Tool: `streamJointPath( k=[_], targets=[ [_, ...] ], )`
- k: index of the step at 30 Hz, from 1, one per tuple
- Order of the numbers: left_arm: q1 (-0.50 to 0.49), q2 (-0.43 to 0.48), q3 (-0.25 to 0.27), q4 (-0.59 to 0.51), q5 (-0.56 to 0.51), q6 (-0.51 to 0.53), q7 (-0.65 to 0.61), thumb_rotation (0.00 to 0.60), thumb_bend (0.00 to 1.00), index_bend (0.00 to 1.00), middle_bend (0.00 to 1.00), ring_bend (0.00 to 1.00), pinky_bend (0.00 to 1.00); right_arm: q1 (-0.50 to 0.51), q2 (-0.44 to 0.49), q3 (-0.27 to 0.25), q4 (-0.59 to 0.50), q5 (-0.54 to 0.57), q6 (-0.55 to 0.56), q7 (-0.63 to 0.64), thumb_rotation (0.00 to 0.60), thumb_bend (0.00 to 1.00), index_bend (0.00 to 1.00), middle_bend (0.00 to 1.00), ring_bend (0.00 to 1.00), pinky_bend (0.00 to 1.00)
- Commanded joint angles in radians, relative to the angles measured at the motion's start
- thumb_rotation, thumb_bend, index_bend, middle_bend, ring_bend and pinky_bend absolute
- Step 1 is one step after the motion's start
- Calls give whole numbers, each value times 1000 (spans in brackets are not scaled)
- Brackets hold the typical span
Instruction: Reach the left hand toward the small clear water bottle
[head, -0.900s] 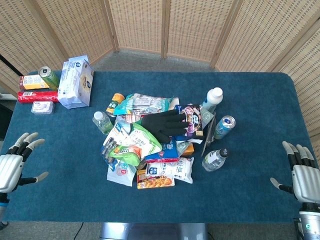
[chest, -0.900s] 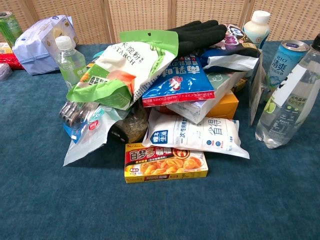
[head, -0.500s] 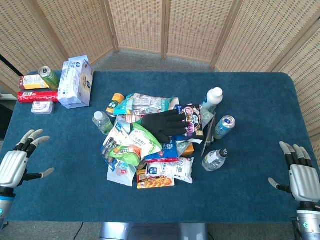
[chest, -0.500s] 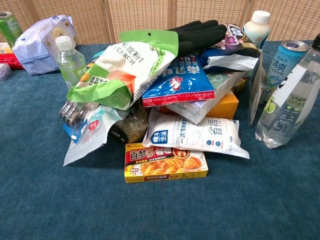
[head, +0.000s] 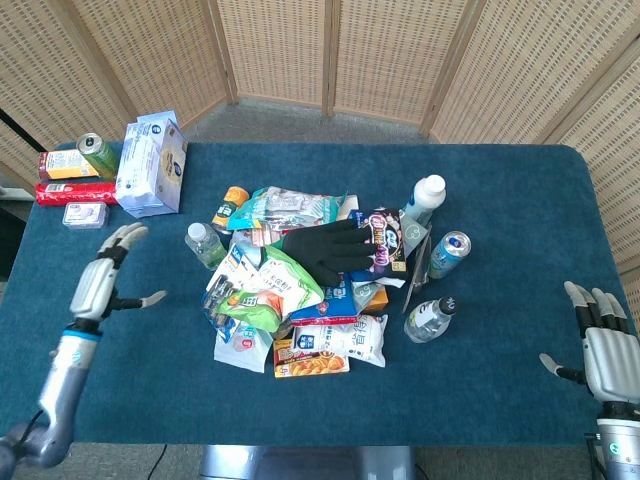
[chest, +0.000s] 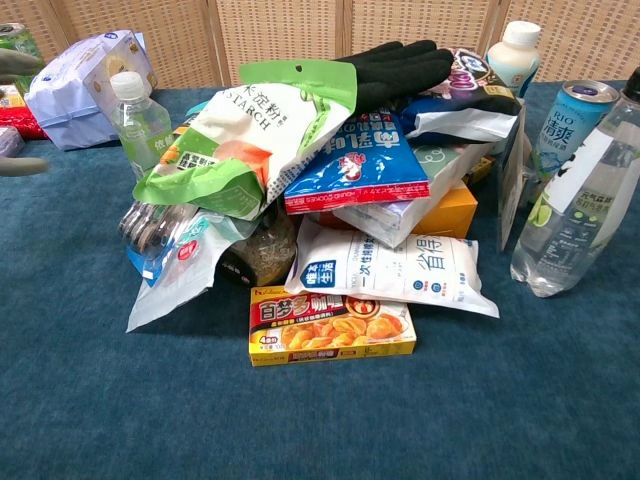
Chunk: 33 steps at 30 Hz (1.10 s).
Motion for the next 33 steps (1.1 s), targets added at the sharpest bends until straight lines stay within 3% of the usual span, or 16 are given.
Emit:
streamJointPath(
  k=[1, 14, 16, 17, 19, 21, 23, 24, 29, 33],
  targets=[
    [-46, -51, -25, 40, -28, -44, 15, 600, 0, 112, 0, 0, 71, -1, 3, 1, 1, 2, -1, 7, 600, 0, 0, 0, 0, 0],
    [-169, -167, -83, 175, -101, -156, 51, 600, 0, 142, 0, 0, 75, 1, 4, 2, 7, 9, -9, 19, 600, 0, 0, 0, 0, 0],
    [-185, -191, -94, 200, -112, -159, 62, 600, 0, 201, 0, 4, 129, 1, 4, 2, 7, 9, -9, 19, 600, 0, 0, 0, 0, 0],
    [-191, -203, -100, 213, -118, -157, 68, 600, 0, 252, 9, 43, 213, 1, 4, 2, 7, 10, -9, 20, 600, 0, 0, 0, 0, 0],
    [-206, -235, -115, 243, -134, -151, 85, 600, 0, 394, 152, 216, 426, 1, 4, 3, 8, 12, -9, 21, 600, 0, 0, 0, 0, 0],
    [-217, -257, -127, 261, -144, -142, 95, 600, 0, 625, 497, 484, 627, 0, 5, 3, 8, 12, -8, 23, 600, 0, 0, 0, 0, 0],
    [-220, -266, -127, 265, -140, -124, 112, 600, 0, 809, 740, 664, 723, -1, 6, 4, 7, 11, -6, 24, 600, 0, 0, 0, 0, 0],
    [-219, -267, -126, 261, -137, -112, 122, 600, 0, 859, 792, 707, 742, -1, 6, 4, 7, 11, -5, 24, 600, 0, 0, 0, 0, 0],
    [-196, -219, -130, 171, -121, -48, 138, 600, 0, 876, 810, 725, 745, -4, 9, 3, 6, 12, -3, 27, 600, 0, 0, 0, 0, 0],
    [-159, -126, -132, 39, -94, 14, 147, 600, 0, 875, 810, 725, 731, -4, 10, 3, 3, 8, 0, 25, 600, 0, 0, 0, 0, 0]
  ],
)
